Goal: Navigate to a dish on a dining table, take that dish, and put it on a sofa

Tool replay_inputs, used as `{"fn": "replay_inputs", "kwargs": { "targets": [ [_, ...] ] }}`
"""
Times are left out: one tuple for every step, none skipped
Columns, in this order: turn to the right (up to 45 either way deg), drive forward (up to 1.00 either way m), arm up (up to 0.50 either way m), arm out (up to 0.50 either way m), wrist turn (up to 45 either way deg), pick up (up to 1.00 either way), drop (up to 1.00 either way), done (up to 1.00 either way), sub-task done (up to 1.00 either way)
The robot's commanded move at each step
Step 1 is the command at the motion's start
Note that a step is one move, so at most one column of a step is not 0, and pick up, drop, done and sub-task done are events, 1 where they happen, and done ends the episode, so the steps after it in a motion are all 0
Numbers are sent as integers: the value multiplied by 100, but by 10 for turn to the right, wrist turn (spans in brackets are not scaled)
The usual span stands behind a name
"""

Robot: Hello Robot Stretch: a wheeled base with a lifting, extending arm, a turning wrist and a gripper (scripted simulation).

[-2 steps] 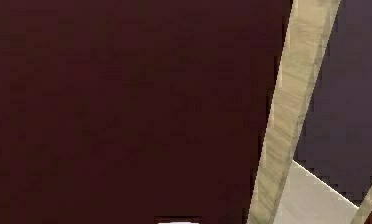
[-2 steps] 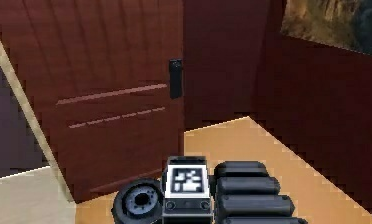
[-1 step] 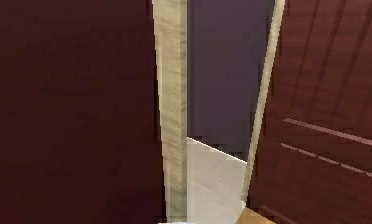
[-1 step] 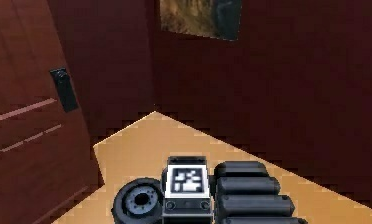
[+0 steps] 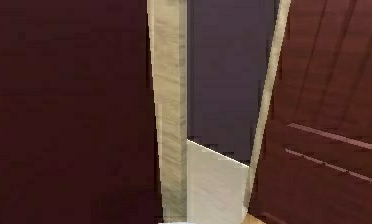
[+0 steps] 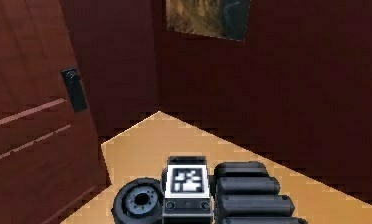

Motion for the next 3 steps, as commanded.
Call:
{"fn": "replay_inputs", "kwargs": {
  "targets": [
    [450, 0, 0, 0, 0, 0, 0, 0, 0],
    [450, 0, 0, 0, 0, 0, 0, 0, 0],
    [450, 0, 0, 0, 0, 0, 0, 0, 0]
  ]
}}
